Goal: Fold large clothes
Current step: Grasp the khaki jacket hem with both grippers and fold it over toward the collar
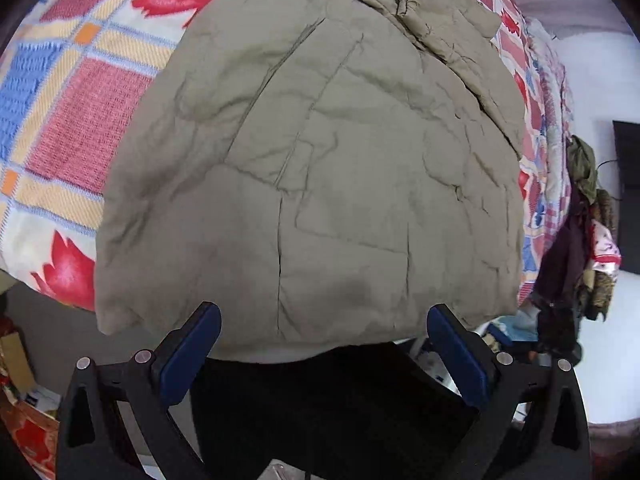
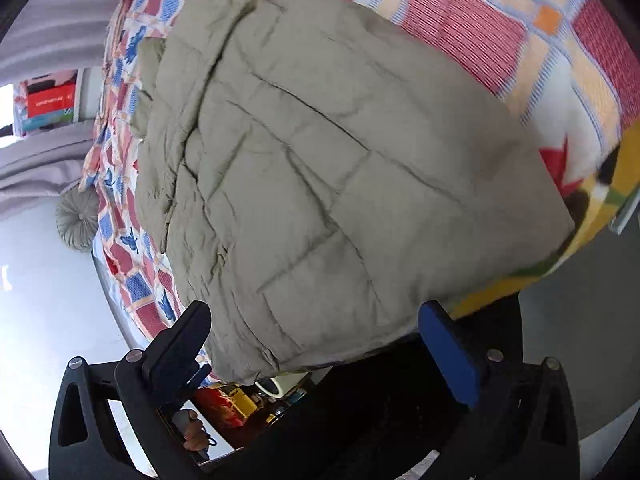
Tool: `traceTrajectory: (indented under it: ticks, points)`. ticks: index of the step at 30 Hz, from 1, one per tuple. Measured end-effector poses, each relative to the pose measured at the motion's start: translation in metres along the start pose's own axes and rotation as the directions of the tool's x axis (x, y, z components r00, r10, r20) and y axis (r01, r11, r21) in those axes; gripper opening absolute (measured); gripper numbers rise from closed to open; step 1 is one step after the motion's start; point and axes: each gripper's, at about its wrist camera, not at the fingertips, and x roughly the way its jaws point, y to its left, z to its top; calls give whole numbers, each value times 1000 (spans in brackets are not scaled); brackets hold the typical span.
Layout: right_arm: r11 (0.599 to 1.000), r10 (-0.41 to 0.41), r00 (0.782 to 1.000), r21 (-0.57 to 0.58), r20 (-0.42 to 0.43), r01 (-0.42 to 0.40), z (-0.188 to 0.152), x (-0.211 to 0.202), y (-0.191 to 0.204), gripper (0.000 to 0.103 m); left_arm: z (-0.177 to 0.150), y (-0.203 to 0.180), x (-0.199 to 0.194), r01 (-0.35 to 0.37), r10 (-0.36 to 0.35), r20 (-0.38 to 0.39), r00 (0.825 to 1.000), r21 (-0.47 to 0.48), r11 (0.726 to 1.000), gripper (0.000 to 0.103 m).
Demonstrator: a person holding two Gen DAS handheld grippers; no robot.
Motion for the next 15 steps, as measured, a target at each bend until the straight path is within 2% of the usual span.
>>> traceTrajectory:
  ticks: [2, 7, 10, 15]
  points:
    - [999, 14, 1000, 50, -14, -13, -4, 7, -17, 103, -6, 12, 5, 45, -45, -28, 999, -29, 999, 103]
    - [991, 42, 999, 127, 3, -42, -6, 22, -43, 103, -20, 39, 34, 57, -70, -92, 993, -133, 989, 103]
    - [987, 87, 996, 131, 27, -90, -2, 26, -37, 103, -21, 42, 43, 88, -101, -69, 992, -169, 982, 103]
    - [988, 139, 990, 65, 15, -140, 6, 27, -12, 103, -10, 31, 46, 164, -163, 22, 986, -206, 965, 103]
